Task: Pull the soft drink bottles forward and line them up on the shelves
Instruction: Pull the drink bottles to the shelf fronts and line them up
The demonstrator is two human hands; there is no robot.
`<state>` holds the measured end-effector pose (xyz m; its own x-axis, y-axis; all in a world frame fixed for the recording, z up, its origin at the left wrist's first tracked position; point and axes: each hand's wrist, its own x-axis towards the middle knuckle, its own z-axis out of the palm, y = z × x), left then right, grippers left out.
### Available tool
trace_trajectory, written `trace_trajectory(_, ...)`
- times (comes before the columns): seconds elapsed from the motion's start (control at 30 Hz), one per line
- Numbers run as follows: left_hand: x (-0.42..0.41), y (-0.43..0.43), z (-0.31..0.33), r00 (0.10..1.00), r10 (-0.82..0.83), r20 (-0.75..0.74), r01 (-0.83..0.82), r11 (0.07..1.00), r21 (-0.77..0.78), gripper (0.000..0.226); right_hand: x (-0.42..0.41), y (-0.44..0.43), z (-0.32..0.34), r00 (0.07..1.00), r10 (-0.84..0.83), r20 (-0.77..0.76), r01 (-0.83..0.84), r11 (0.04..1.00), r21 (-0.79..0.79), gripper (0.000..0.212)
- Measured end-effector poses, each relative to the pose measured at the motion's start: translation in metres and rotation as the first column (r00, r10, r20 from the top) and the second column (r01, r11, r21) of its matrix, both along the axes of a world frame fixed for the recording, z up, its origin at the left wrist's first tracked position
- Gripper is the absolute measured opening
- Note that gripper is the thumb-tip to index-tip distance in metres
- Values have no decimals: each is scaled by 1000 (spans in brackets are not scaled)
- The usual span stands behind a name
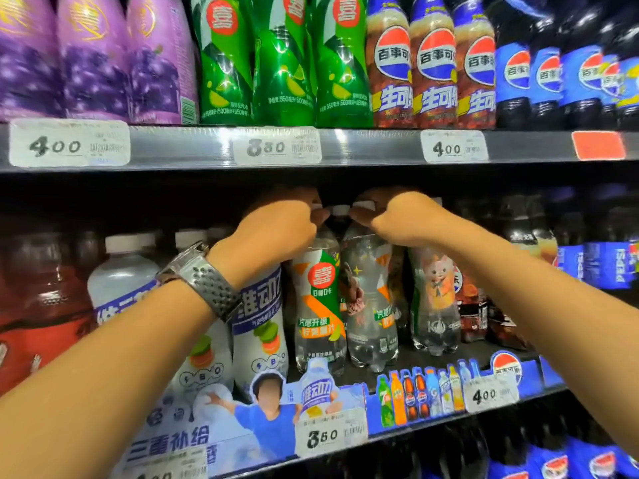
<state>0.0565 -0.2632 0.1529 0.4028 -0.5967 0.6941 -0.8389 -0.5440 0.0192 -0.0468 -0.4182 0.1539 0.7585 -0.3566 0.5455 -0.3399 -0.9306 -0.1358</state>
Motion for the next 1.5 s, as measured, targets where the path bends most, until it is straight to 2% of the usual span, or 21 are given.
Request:
trace_trajectory(0.1,2,-4,-3,999,-2,41,2,1000,-14,28,-12,1,3,999,12,46,-18,990,138,33)
trace_trajectory(0.23,0,-11,-3,996,-29,80,32,999,-36,26,-10,0,1,998,7,65,-8,1000,11,45)
trace_trajectory(0.3,-2,-14,-3,995,-27,93,30,999,-37,26,-10,0,-1,995,43,91,-43,999,5,48)
trace_trajectory(0.43,-4,-19,-2,995,2,95,1,999,-34,25,-20,-11,1,996,74,39,-77,995,69,41)
trace_trajectory(0.6,-11,-25,-6,989,99,112,-96,995,-34,27,-20,-22,5,992,123,-19,-124,990,-71,42)
trace_trajectory(0.8,-26,-25,-1,982,190,-17,-190,981,-46,28,-15,-41,7,965,224,-138,-240,964,-115,44)
trace_trajectory(0.87,-33,-29,0,968,250,-14,-250,968,-13,32,-19,-49,7,947,300,-117,-312,945,-102,44)
trace_trajectory(0.93,-39,-36,-2,947,315,64,-317,948,19,36,-27,-61,8,924,380,-49,-383,921,-77,30)
trace_trajectory(1.0,-46,-44,-4,943,310,123,-309,951,-23,39,-36,-73,10,896,444,14,-443,895,-61,20)
trace_trajectory(1.1,-53,-63,-5,959,241,149,-238,971,-37,50,-45,-92,15,842,538,32,-525,832,-180,36)
trace_trajectory(1.2,-57,-82,-1,975,210,72,-208,978,-27,55,-50,-111,22,881,472,-21,-462,850,-255,41)
trace_trajectory(1.27,-60,-93,2,984,181,5,-181,983,-21,51,-50,-122,25,911,401,-99,-412,874,-257,39)
trace_trajectory(1.37,-60,-104,7,982,189,-23,-188,981,44,27,-46,-127,27,913,357,-197,-399,883,-249,29)
trace_trajectory(1.5,-60,-105,7,981,190,-41,-188,980,61,19,-34,-127,29,875,467,-130,-484,855,-186,25)
